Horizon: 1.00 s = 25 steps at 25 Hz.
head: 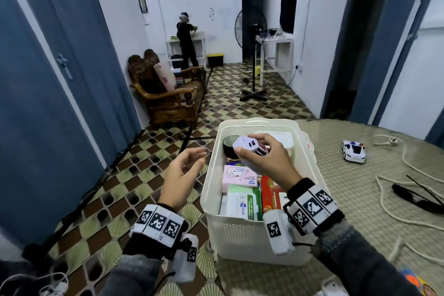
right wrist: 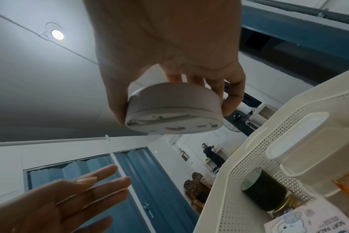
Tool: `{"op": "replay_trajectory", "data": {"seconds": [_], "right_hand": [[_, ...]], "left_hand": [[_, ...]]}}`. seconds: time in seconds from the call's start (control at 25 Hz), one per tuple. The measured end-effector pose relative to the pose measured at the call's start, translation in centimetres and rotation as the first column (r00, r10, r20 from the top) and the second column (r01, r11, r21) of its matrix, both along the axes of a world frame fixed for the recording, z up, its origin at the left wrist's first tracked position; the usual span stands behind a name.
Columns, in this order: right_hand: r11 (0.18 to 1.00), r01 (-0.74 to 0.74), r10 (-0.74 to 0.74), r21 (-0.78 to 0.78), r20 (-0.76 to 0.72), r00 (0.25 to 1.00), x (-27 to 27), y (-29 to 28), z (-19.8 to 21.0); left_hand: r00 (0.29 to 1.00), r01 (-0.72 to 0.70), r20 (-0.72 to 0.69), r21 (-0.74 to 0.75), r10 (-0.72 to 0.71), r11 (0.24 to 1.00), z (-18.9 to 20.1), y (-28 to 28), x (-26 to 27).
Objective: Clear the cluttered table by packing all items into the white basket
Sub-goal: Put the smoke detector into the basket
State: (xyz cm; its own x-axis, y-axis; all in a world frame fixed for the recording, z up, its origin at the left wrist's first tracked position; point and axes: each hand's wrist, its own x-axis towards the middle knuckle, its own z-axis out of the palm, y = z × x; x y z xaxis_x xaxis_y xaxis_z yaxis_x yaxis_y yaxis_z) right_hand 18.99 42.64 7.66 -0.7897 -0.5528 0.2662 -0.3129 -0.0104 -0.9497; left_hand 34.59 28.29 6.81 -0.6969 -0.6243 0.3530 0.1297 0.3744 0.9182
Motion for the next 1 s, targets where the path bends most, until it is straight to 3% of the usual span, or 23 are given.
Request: {"op": "replay_trajectory", "data": {"seconds": [0.24,0.6,0.88,1.0], "right_hand": [[0.999,0.023,-0.024,0.025,0.056,0.998,-3.3,0.6,-0.4],[0.995,0.083,-0.087,0.051,0.088,0.992,-8.1,-1.2,-1.3],[0.977,0.172,-0.182,0.127,0.070,0.981,-12.0,-6.9,-3.4],[0.942,0.295,-0.307,0.161,0.053,0.950,-13.6,-10.0,-4.4]], "left_hand": [[0.997,0.068,0.044,-0.063,-0.065,0.996,0.2,-1.2,-3.9],[0.974,0.151,0.207,-0.313,-0.087,0.938,0.3,-6.8,-10.3],[0.947,0.274,0.253,-0.313,-0.199,0.909,-1.9,-15.7,-19.2],[0.911,0.368,0.298,-0.273,-0.285,0.889,-3.4,-19.7,-24.1]]}}
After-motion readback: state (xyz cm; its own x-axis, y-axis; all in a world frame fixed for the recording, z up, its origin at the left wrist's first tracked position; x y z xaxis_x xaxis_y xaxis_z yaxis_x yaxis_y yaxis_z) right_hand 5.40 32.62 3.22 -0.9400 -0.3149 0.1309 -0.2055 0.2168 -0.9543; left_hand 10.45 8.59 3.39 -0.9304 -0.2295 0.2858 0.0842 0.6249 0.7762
